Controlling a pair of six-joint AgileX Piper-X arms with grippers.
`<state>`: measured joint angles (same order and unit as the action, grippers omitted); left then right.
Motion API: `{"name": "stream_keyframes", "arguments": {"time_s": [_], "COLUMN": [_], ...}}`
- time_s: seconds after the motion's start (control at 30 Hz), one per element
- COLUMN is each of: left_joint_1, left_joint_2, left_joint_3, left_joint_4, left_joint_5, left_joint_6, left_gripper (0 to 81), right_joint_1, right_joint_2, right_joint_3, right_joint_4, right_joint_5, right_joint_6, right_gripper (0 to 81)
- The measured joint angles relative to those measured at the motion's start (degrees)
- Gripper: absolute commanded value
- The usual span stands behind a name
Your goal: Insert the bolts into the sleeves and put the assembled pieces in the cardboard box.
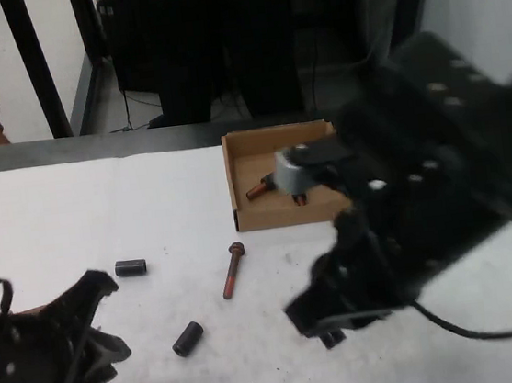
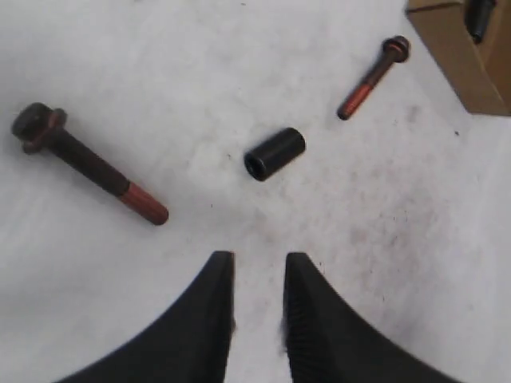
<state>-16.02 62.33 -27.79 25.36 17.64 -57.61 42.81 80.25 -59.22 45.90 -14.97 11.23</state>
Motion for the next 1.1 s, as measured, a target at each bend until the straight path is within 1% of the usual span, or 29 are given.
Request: {"name": "stream_keyframes", "arguments": {"time_s": [0.03,0.07,0.13,0.17,0.27,0.5,0.67,0.73,0.83,0.87,0.93,1.03,1.07,1.1], "left_joint_1": [0.0,0.0,0.0,0.0,0.0,0.0,0.2,1.1,1.9,2.0,2.0,2.0,2.0,2.2], "left_joint_2": [2.8,4.4,7.6,9.3,13.7,16.4,16.4,16.7,17.9,18.4,18.4,18.4,18.4,18.4], "left_joint_3": [-2.4,-3.9,-6.8,-8.3,-12.7,-15.3,-15.3,-15.1,-15.1,-15.0,-14.9,-14.9,-14.9,-14.9], "left_joint_4": [1.9,3.2,5.8,7.2,10.1,8.7,5.2,5.0,8.1,11.7,14.9,17.2,17.5,17.6], "left_joint_5": [-1.3,-1.7,-2.2,-2.3,-2.3,-2.6,-4.8,-2.8,-1.4,-1.6,-2.5,-3.5,-3.6,-3.8], "left_joint_6": [-1.1,-1.3,-1.5,-1.5,-2.2,-5.8,-7.8,-11.2,-13.0,-13.1,-12.5,-11.8,-11.8,-12.2], "left_gripper": [19.8,18.1,14.7,13.1,10.1,10.1,10.1,10.2,10.3,10.9,15.4,27.7,34.2,38.4], "right_joint_1": [0.0,0.1,0.1,0.1,0.1,0.1,0.1,0.1,0.1,0.1,0.1,0.1,0.1,0.1], "right_joint_2": [-1.8,-5.8,-7.8,-11.3,-13.7,-16.8,-16.8,-16.8,-16.8,-16.8,-16.8,-16.8,-16.8,-16.8], "right_joint_3": [1.2,3.4,4.4,5.8,6.7,7.0,7.2,7.3,7.3,7.3,7.3,7.3,7.3,7.3], "right_joint_4": [-0.4,-0.8,-1.0,-1.4,-1.6,-1.6,-1.6,-1.6,-1.6,-1.6,-1.3,-0.4,-0.2,-0.2], "right_joint_5": [-0.2,-0.5,-0.7,-0.8,-0.8,-1.3,-1.4,-1.7,-2.6,-3.1,-3.8,-4.5,-4.6,-4.5], "right_joint_6": [0.0,0.0,0.2,0.3,0.3,0.3,-0.6,-0.7,-0.8,-0.8,-0.8,-0.8,-0.8,-0.8], "right_gripper": [0.3,0.3,0.3,0.3,0.3,0.3,0.3,0.3,0.3,0.3,0.3,0.3,0.3,0.3]}}
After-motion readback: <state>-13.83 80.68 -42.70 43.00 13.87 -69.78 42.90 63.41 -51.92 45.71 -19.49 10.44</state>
